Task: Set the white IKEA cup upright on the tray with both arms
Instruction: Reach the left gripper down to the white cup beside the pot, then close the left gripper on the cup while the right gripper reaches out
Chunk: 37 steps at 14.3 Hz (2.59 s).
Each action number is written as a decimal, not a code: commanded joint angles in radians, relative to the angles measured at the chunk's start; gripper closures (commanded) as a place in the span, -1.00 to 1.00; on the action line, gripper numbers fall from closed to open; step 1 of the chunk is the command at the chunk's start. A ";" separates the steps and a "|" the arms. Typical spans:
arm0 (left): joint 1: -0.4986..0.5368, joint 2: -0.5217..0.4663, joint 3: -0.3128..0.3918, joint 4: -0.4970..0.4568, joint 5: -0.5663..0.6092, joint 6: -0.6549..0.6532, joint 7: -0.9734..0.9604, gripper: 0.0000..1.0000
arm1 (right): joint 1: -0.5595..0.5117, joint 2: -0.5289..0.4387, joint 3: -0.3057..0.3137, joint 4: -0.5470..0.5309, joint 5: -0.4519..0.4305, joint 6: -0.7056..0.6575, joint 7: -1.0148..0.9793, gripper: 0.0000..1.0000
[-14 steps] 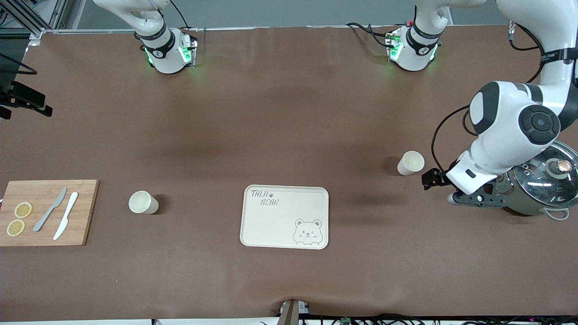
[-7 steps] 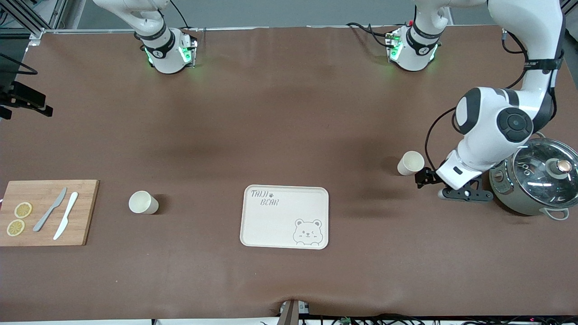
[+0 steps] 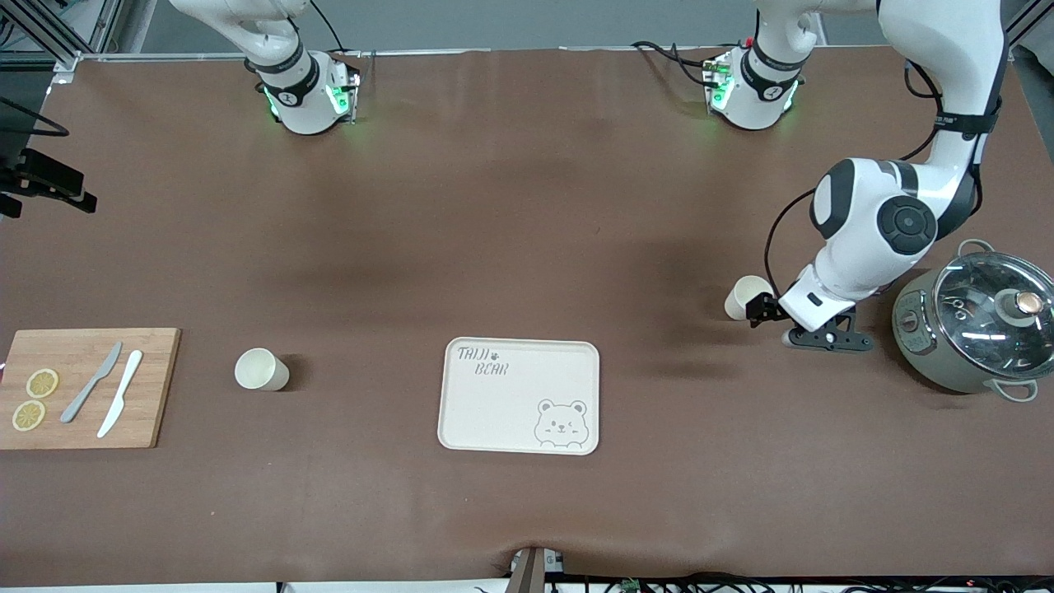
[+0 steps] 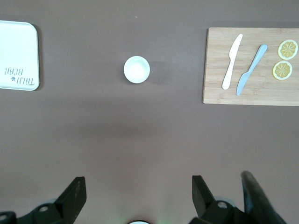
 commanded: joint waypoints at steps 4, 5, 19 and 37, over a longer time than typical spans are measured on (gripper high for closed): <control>0.011 -0.037 -0.008 -0.124 -0.009 0.109 0.018 -1.00 | 0.000 -0.018 0.007 -0.018 -0.012 -0.002 0.010 -1.00; 0.011 -0.037 -0.008 -0.132 -0.009 0.109 0.018 -1.00 | 0.000 -0.017 0.007 -0.018 -0.012 -0.002 0.011 -1.00; 0.057 -0.071 -0.008 -0.255 -0.003 0.207 0.047 -1.00 | 0.000 -0.008 0.011 -0.049 -0.012 0.015 0.001 -1.00; 0.050 -0.014 -0.009 -0.278 -0.003 0.301 0.047 -1.00 | 0.015 -0.006 0.011 -0.414 -0.013 0.474 0.013 -1.00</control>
